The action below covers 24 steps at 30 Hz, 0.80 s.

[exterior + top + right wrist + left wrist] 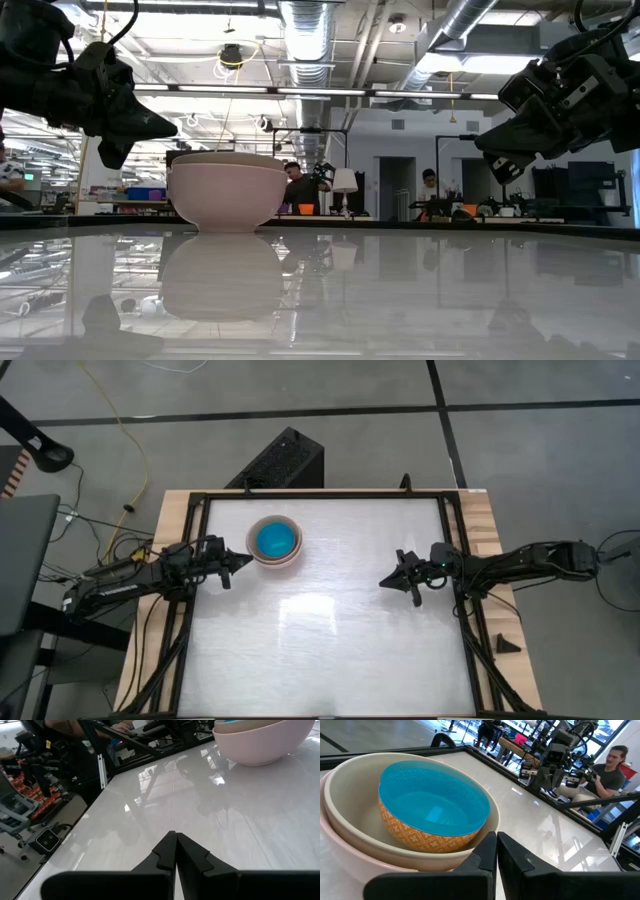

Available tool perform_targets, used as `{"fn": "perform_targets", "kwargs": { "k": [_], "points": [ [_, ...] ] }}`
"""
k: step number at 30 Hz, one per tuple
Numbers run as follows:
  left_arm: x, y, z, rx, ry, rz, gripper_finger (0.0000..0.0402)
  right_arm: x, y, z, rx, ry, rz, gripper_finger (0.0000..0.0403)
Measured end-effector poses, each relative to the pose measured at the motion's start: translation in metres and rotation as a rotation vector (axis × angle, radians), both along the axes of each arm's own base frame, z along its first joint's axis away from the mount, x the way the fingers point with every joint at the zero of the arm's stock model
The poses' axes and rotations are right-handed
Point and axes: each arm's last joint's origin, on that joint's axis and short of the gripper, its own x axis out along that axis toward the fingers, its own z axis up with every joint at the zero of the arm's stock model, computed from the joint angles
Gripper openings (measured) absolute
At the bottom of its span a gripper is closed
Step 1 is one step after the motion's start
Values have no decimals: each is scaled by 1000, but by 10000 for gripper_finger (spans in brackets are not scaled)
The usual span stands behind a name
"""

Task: Nest bowls inside each other
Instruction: Return to Home Position

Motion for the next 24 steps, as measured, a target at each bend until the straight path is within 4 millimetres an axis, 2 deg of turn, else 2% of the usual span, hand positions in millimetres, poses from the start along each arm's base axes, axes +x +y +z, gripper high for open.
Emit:
{"fn": "perform_targets", "kwargs": {
  "k": [15, 24],
  "points": [
    [0, 0, 0, 0, 0, 0, 0, 0, 0, 0, 1, 3, 0, 40],
    [0, 0, 0, 0, 0, 0, 0, -1, 0, -6, 15, 60, 0, 40]
  ]
}}
